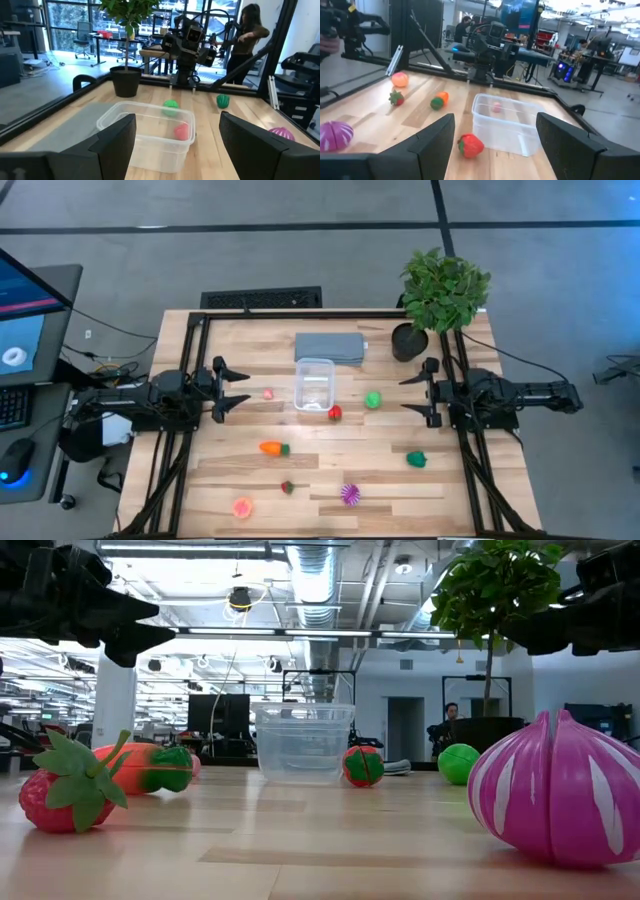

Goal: Pick and placing Produce into tupperware
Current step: Put the top pink peach into the transparent bin, then put the green pear into the transparent bin

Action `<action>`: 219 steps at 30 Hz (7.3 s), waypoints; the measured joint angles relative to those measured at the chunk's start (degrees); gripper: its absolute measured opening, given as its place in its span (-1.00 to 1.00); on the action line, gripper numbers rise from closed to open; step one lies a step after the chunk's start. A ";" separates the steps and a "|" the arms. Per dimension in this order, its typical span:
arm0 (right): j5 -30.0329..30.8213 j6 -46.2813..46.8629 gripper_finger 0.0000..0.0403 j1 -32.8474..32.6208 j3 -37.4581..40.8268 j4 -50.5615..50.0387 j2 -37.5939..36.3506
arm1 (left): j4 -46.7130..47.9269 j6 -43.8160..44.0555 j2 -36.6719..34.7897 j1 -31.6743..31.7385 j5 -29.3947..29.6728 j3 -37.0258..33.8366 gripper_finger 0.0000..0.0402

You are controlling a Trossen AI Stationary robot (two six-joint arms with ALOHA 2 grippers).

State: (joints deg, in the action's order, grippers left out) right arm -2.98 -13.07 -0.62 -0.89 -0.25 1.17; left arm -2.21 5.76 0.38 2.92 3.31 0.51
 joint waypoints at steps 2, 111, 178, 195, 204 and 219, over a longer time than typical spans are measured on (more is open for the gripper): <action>0.00 3.90 0.52 0.00 0.00 0.55 0.00 | -0.06 -0.13 0.00 0.00 0.00 0.00 0.37; 10.27 25.10 0.52 -5.03 0.04 26.69 43.19 | 2.01 -10.67 77.90 12.72 -6.19 22.62 0.07; 10.29 24.42 0.52 -5.03 0.04 27.75 43.19 | 22.41 -19.07 77.85 10.49 -11.39 50.71 -0.37; 10.29 23.62 0.52 -5.03 0.04 28.65 43.17 | 2.88 -20.59 87.86 8.13 -18.15 50.69 -0.37; 10.29 23.62 0.52 -5.03 0.04 29.07 43.17 | -1.15 -20.59 91.97 8.13 -18.49 50.69 -0.36; 10.29 23.62 0.52 -5.03 0.03 29.05 43.17 | -3.56 -20.74 91.93 8.13 -18.01 50.71 0.16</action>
State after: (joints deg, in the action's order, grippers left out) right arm 7.31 10.55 -5.65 -0.85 28.80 44.34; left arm -5.78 -14.98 92.31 11.05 -14.69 51.22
